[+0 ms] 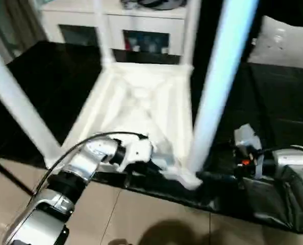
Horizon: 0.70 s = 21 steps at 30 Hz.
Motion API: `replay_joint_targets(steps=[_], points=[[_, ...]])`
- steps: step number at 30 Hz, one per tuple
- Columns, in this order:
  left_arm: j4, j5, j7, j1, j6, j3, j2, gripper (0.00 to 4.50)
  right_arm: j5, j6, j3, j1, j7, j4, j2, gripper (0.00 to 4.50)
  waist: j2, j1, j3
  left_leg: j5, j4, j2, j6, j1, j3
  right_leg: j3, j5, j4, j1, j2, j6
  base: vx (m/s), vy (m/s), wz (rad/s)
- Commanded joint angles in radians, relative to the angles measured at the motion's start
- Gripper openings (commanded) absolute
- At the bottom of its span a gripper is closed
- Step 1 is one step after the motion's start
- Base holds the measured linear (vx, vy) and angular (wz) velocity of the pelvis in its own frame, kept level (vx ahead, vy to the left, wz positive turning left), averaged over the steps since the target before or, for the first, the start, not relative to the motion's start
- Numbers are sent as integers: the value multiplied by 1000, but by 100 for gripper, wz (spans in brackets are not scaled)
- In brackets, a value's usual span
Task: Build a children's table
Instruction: Rotate leg to tighten
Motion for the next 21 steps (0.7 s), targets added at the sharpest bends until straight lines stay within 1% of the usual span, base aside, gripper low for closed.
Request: replay_joint_targets(steps=[1, 2, 4, 5, 6, 7, 8, 10, 11, 12, 13, 15, 16, 18, 19, 21], points=[[-56, -19, -63, -9, -26, -29, -3, 0, 17, 14, 16, -25, 43, 12, -9, 394, -26, -4, -64, -93, -66, 60, 117, 1, -11, 69, -302, -54, 60, -80, -138, 0, 0, 0], [-60, -21, -81, -11, -31, -31, -2, 0, 20, 24, 34, -36, 69, 26, -11, 368, -27, -1, -64, -94, -67, 59, 113, 2, -10, 69, -307, -53, 61, -80, -137, 0, 0, 0], [-57, -21, -87, -13, -36, -31, -2, 0, 20, 27, 41, -41, 80, 32, -12, 362, -27, 0, -64, -92, -66, 59, 112, -1, -12, 68, -306, -52, 62, -80, -136, 0, 0, 0], [-53, -18, -91, -15, -43, -32, -1, 0, 17, 32, 52, -43, 92, 38, -14, 350, -30, 0, -64, -94, -66, 58, 108, -2, -11, 68, -315, -53, 62, -80, -128, 0, 0, 0], [-54, -17, -92, -15, -44, -33, 0, 0, 15, 32, 55, -43, 94, 41, -14, 350, -30, 0, -64, -94, -66, 58, 108, -2, -11, 68, -315, -53, 62, -80, -128, 0, 0, 0], [-54, -17, -95, -14, -45, -33, 3, 0, 13, 33, 59, -44, 97, 46, -15, 325, -29, 0, -64, -95, -66, 58, 104, -1, -12, 67, -322, -54, 62, -79, -125, 0, 0, 0], [-54, -14, -96, -12, -47, -35, 6, 0, 11, 38, 64, -45, 102, 55, -15, 318, -29, -1, -63, -100, -67, 57, 100, -1, -12, 67, -333, -56, 62, -79, -121, 0, 0, 0], [-53, -13, -94, -11, -49, -36, 8, 0, 11, 41, 67, -45, 107, 62, -15, 315, -30, -1, -64, -100, -66, 57, 97, -1, -12, 67, -330, -55, 62, -78, -119, 0, 0, 0], [-50, -11, -94, -10, -51, -38, 8, 0, 10, 39, 69, -46, 112, 68, -14, 283, -30, -1, -65, -99, -66, 58, 96, 0, -12, 67, -325, -55, 62, -78, -121, 0, 0, 0], [-48, -9, -92, -9, -52, -39, 9, 0, 10, 41, 70, -45, 114, 69, -13, 283, -30, -1, -65, -99, -66, 58, 96, 0, -12, 67, -325, -55, 62, -78, -121, 0, 0, 0], [-45, -7, -90, -8, -54, -40, 9, 0, 10, 40, 72, -45, 115, 70, -12, 275, -28, -1, -65, -98, -66, 58, 94, 0, -13, 67, -321, -55, 62, -78, -123, 0, 0, 0], [-40, -5, -88, -8, -55, -40, 7, 0, 17, 48, 71, -44, 115, 65, -8, 269, -29, -1, -65, -96, -66, 57, 96, -1, -12, 67, -312, -53, 63, -77, -126, 0, 0, 0], [-40, -5, -88, -8, -55, -40, 7, 0, 17, 48, 71, -44, 115, 65, -8, 255, -29, -1, -65, -96, -66, 58, 96, -1, -13, 67, -312, -53, 63, -77, -126, 0, 0, 0], [-24, -13, -80, -11, -43, -32, -1, 0, 42, 69, 66, -36, 112, 49, 4, 232, -23, -1, -65, -101, -65, 57, 95, 0, -12, 66, -321, -56, 62, -77, -125, 0, 0, 0], [-24, -13, -80, -11, -43, -32, -1, 0, 42, 69, 66, -36, 112, 49, 4, 229, -25, -2, -65, -103, -65, 57, 94, -1, -12, 66, -321, -56, 63, -76, -124, 0, 0, 0], [-18, -19, -77, -11, -36, -27, -6, 0, 51, 80, 63, -33, 109, 42, 8, 214, -24, -2, -64, -111, -66, 56, 88, -1, -12, 66, -330, -58, 63, -76, -121, 0, 0, 0]])
